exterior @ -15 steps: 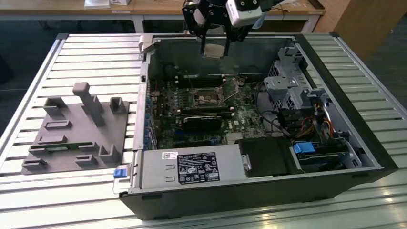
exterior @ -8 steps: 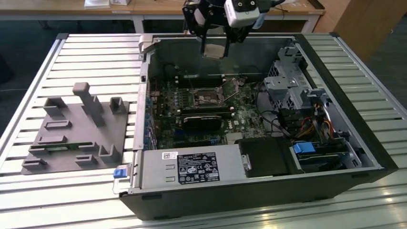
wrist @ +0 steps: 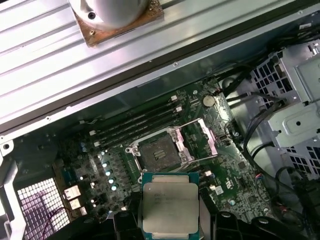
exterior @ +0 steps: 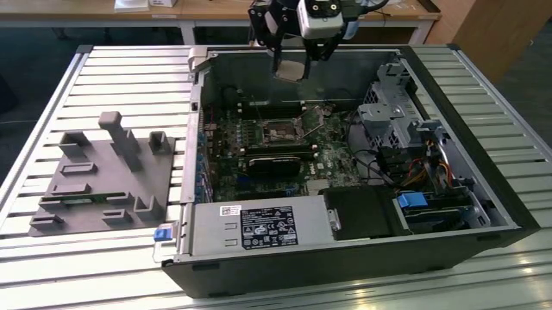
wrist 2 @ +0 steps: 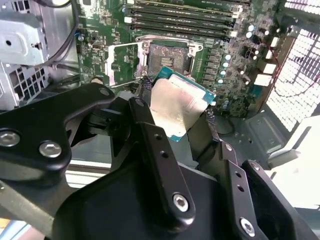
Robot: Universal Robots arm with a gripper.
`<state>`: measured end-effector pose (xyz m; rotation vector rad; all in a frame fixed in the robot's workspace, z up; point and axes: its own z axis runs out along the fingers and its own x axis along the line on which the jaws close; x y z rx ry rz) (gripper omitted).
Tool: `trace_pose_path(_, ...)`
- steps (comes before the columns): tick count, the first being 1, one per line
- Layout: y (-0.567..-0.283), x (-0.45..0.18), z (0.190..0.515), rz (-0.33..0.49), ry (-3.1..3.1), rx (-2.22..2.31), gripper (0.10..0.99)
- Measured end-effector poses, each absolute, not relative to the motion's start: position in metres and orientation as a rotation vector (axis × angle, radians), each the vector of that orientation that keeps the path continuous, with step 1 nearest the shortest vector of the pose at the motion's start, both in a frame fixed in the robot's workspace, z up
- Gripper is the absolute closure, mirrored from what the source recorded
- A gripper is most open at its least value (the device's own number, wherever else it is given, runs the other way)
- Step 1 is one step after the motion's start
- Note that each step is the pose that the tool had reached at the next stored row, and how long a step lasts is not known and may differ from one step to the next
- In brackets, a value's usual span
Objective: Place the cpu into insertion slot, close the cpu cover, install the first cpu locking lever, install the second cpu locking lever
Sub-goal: 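Place the cpu into insertion slot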
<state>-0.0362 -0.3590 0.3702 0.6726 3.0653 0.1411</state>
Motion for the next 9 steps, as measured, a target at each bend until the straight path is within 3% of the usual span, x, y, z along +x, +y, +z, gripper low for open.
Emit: trace_pose_path(9,-0.3582,-0.0412,0.3676,0.137,3.048,0.737,0.549)
